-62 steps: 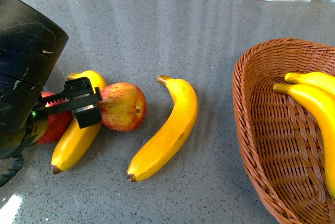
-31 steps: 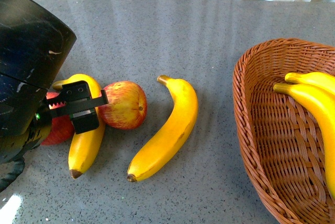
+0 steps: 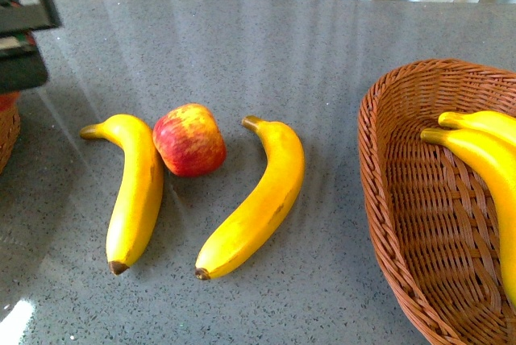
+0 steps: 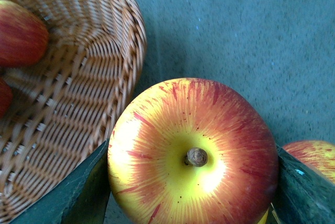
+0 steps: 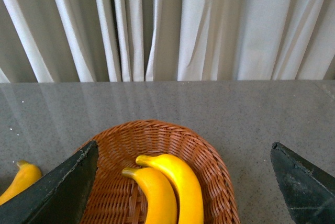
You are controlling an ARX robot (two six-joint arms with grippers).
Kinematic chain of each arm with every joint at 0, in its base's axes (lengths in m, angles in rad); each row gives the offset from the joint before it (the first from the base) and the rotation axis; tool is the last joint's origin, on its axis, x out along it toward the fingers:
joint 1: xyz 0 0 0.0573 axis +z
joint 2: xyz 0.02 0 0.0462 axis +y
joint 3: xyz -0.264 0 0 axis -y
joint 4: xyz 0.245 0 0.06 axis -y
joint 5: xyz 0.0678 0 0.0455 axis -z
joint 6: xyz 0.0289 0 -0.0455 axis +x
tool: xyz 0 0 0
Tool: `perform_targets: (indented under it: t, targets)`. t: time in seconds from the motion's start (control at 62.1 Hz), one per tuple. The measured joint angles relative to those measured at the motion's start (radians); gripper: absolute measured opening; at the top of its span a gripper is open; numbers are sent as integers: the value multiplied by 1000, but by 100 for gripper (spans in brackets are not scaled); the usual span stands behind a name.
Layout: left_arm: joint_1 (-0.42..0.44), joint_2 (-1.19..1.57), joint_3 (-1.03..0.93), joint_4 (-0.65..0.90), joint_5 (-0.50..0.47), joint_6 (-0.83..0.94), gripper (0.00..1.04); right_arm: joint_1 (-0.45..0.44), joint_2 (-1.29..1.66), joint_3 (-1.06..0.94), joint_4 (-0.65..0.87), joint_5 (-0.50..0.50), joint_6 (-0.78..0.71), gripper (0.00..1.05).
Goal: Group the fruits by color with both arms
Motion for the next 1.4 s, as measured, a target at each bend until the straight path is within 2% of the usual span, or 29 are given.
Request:
perform_targets:
  t: [0.242,0.451,1.402]
  targets:
    - [156,1,-16,51,68,62,71,0,0,0,0,0,0,96]
    - [238,96,-26,141,134,93,71,0,0,0,0,0,0,96]
    - [381,341,52,241,196,130,71,0,0,0,0,0,0,96]
